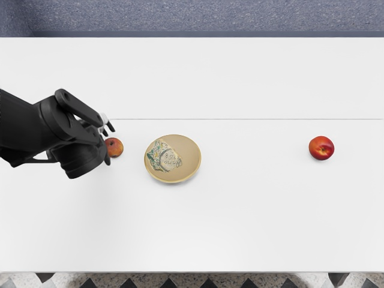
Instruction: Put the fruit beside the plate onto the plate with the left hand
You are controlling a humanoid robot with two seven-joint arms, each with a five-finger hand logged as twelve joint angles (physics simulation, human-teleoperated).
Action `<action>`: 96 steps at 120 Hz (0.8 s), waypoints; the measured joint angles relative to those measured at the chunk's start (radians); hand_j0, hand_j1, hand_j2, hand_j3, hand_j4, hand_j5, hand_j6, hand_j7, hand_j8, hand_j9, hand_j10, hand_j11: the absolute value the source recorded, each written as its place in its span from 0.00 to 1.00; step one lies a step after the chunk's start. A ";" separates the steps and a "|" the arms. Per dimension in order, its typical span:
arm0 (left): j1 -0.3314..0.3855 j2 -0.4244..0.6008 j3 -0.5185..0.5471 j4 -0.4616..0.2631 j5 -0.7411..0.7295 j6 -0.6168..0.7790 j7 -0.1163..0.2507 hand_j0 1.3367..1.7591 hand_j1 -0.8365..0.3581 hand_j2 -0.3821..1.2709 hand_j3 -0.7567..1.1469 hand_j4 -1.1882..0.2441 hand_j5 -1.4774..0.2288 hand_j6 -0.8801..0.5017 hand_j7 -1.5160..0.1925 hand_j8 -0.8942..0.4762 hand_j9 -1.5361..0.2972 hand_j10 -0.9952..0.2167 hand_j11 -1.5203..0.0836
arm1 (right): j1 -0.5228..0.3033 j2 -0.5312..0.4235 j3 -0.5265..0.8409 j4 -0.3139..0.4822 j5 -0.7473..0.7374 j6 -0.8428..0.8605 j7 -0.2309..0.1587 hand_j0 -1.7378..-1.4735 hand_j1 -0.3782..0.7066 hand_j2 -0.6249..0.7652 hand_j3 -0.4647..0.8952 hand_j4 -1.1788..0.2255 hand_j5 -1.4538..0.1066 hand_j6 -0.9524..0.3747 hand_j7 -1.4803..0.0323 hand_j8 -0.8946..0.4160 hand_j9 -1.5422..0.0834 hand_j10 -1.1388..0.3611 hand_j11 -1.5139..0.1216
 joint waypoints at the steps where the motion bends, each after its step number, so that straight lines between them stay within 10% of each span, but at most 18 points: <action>1: 0.001 0.000 0.000 0.000 0.000 0.000 0.000 0.76 0.62 0.28 0.40 0.57 0.59 0.37 0.61 0.38 0.58 0.52 0.65 | 0.000 0.000 0.000 0.000 0.000 0.000 0.000 0.30 0.03 0.45 0.34 0.84 0.93 0.72 0.98 0.68 0.95 0.76 0.93; 96: 0.008 0.000 -0.033 0.012 0.007 0.003 0.022 0.76 0.54 0.29 0.40 0.52 0.52 0.31 0.54 0.32 0.52 0.45 0.58 | 0.000 0.000 0.000 0.000 0.000 0.000 0.000 0.30 0.03 0.45 0.34 0.84 0.93 0.72 0.98 0.68 0.95 0.76 0.93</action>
